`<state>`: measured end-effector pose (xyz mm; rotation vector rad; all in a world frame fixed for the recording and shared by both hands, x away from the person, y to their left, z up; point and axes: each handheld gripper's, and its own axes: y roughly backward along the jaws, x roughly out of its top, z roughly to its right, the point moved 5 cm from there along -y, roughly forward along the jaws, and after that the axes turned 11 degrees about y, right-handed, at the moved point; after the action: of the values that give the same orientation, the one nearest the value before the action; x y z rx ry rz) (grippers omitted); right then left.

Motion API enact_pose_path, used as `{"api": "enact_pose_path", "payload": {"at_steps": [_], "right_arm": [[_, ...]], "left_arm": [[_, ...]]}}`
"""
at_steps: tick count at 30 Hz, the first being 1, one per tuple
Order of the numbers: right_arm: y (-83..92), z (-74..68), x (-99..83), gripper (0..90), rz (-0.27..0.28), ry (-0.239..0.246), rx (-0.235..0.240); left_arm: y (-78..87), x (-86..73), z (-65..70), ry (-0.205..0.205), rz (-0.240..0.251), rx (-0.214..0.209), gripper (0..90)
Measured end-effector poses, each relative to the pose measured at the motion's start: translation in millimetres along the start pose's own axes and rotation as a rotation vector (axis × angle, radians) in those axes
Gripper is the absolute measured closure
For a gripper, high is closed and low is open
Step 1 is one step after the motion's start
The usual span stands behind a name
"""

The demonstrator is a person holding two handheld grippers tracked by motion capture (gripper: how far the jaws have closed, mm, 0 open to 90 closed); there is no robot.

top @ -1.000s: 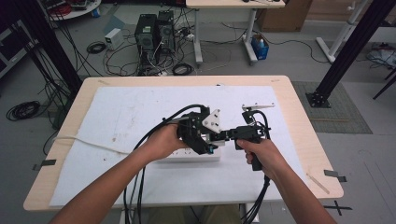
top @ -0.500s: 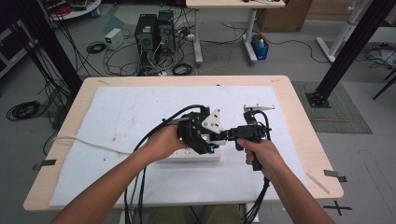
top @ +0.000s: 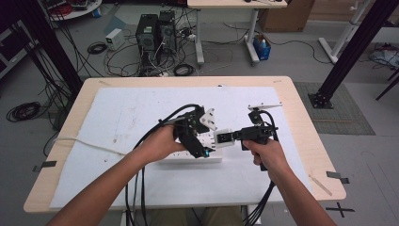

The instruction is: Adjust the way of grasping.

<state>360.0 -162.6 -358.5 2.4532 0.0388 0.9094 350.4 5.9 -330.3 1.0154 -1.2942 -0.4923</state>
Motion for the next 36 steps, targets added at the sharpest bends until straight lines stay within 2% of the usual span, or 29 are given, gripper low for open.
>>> {"api": "enact_pose_path", "payload": {"at_steps": [2, 5, 6, 10, 13, 18, 23, 25, 30, 32, 34, 36], "right_arm": [[5.6, 2.9, 1.6, 62.0, -0.012, 0.023, -0.067], [13.6, 6.0, 5.5, 62.0, -0.029, 0.088, -0.146], [17.6, 6.4, 7.4, 62.0, -0.038, 0.128, -0.177], [30.8, 7.1, 11.4, 62.0, -0.126, 0.245, -0.330], [40.1, 7.8, 13.3, 62.0, -0.196, 0.321, -0.434], [52.7, 12.7, 17.3, 62.0, -0.273, 0.382, -0.483], [59.9, 16.1, 19.1, 62.1, -0.335, 0.411, -0.523], [60.5, 16.1, 19.4, 62.0, -0.349, 0.423, -0.527], [58.0, 13.6, 21.1, 62.0, -0.382, 0.478, -0.537], [56.5, 12.7, 21.6, 62.0, -0.388, 0.492, -0.537], [55.0, 11.6, 20.9, 62.0, -0.391, 0.504, -0.537], [54.7, 10.2, 20.3, 62.0, -0.393, 0.518, -0.538]], "left_arm": [[3.2, -7.4, -5.1, 0.040, -0.012, -0.003, 22.6], [7.5, -19.1, -13.4, 0.078, -0.055, 0.000, 19.0], [8.7, -23.4, -15.6, 0.090, -0.068, -0.001, 18.9], [15.9, -41.3, -25.5, 0.111, -0.152, -0.005, 19.0], [24.1, -52.2, -33.1, 0.119, -0.178, 0.000, 18.9], [39.3, -66.9, -45.6, 0.156, -0.210, 0.003, 18.9], [51.9, -79.5, -54.3, 0.177, -0.218, 0.007, 18.9], [54.7, -85.4, -56.2, 0.182, -0.225, 0.008, 19.0], [58.8, -102.4, -58.8, 0.176, -0.295, 0.022, 18.9], [60.1, -107.4, -59.4, 0.189, -0.308, 0.021, 19.0], [63.2, -111.4, -61.6, 0.198, -0.317, 0.032, 18.9], [66.4, -113.4, -61.7, 0.224, -0.295, 0.038, 18.9]]}}
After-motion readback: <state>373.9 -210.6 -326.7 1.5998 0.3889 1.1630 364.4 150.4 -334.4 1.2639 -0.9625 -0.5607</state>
